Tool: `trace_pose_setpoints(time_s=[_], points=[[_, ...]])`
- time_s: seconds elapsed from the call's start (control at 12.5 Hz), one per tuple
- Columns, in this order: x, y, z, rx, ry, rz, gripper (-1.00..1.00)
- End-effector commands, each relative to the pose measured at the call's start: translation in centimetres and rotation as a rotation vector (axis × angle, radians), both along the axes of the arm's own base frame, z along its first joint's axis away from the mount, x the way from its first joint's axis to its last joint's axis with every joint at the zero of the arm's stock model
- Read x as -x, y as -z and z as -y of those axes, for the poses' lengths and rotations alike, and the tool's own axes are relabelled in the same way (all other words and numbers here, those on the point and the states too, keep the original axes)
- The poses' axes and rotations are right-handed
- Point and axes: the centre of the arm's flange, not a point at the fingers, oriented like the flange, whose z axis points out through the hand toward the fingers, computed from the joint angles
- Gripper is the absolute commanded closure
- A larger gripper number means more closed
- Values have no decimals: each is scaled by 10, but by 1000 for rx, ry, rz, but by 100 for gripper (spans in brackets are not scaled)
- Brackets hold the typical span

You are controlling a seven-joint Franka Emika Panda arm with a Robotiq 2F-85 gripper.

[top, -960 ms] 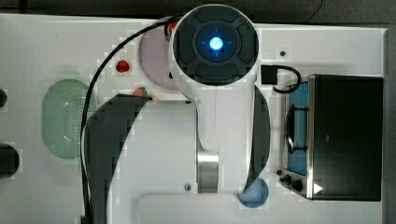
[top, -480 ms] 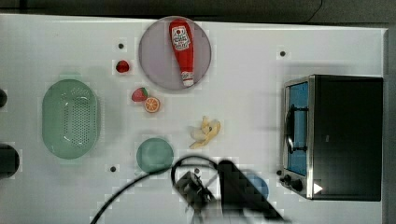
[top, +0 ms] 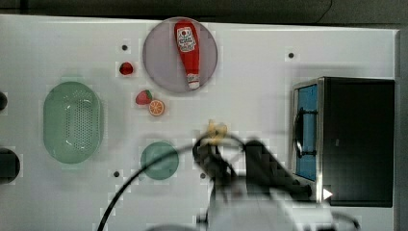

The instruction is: Pick banana from table and place on oven.

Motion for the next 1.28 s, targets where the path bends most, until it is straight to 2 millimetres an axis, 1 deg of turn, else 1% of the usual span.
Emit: trace_pose_setpoints(time_s=[0.08,0.24,0.4,0.64,0.8,0.96,1.12,1.28], points=[[-34,129,-4,2,33,-169,-100],[-55,178,-4,5,31,-157,-100],[-71,228,-3,7,31,-152,-100],[-87,300,-2,10,30,-153,-100],[-89,343,0,11,31,-147,-100],[-83,383,-1,12,32,-154,-100],[-80,411,-1,13,31,-154,-100],[-77,435,-2,13,28,-156,-100]])
